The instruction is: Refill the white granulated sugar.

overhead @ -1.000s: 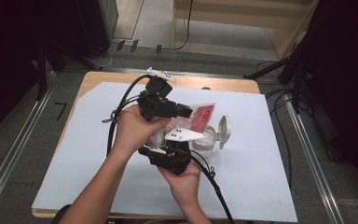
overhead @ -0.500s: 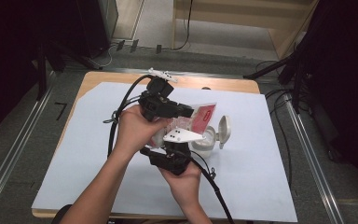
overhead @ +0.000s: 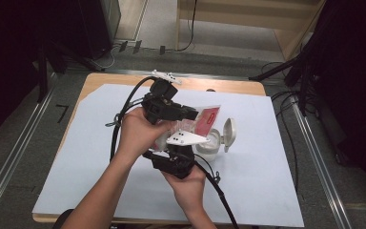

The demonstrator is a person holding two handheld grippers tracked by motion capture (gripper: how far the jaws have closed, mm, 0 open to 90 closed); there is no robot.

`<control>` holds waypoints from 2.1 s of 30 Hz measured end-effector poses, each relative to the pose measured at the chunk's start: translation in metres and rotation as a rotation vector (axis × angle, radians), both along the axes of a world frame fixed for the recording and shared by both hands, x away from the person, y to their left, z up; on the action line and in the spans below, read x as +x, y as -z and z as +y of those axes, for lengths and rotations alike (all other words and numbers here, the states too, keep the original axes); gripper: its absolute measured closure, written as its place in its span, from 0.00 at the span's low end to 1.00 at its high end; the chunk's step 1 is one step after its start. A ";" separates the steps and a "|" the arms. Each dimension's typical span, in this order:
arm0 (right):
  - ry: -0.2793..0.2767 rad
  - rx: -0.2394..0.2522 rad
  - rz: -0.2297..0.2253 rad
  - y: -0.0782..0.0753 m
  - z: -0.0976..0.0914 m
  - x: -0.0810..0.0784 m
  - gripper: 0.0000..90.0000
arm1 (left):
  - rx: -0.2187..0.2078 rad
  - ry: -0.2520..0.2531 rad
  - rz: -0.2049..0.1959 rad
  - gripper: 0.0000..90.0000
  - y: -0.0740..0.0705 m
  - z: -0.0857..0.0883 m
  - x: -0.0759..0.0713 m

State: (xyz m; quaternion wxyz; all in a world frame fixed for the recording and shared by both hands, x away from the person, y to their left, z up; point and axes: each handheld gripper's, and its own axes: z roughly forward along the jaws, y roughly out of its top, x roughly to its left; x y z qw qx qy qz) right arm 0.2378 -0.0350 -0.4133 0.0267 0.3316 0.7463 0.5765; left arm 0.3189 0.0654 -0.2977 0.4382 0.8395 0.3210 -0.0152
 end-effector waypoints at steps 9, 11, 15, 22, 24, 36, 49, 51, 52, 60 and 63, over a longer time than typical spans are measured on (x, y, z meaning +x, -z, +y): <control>-0.003 -0.003 0.011 -0.002 -0.002 0.000 0.71 | -0.006 -0.004 0.003 0.89 0.000 -0.001 0.000; -0.005 -0.006 0.010 -0.002 -0.001 0.000 0.71 | -0.012 -0.004 0.006 0.89 0.000 0.000 0.000; 0.004 -0.016 -0.007 -0.002 -0.001 -0.001 0.71 | -0.002 0.001 -0.005 0.90 -0.001 -0.001 -0.002; 0.010 -0.022 -0.015 -0.001 -0.001 -0.001 0.71 | 0.003 -0.003 0.001 0.90 0.000 -0.003 0.000; 0.011 -0.022 -0.020 -0.001 0.000 -0.001 0.70 | 0.005 -0.005 -0.002 0.90 0.000 -0.003 0.001; 0.021 -0.008 -0.012 -0.002 -0.002 0.001 0.71 | 0.015 -0.001 0.007 0.90 -0.002 -0.007 0.004; 0.011 -0.015 0.016 -0.005 -0.002 0.000 0.71 | 0.002 -0.002 0.034 0.91 0.000 -0.006 0.008; 0.009 -0.012 0.016 -0.006 -0.002 -0.001 0.71 | -0.004 -0.002 0.031 0.91 0.000 -0.007 0.007; 0.011 -0.013 0.015 -0.006 -0.002 -0.001 0.71 | -0.001 0.000 0.028 0.91 0.000 -0.007 0.007; 0.018 -0.009 0.016 -0.005 -0.001 0.000 0.71 | 0.002 0.001 0.027 0.91 0.000 -0.006 0.008; 0.020 -0.007 0.016 -0.005 -0.001 0.000 0.71 | -0.004 -0.002 0.020 0.91 0.000 -0.007 0.007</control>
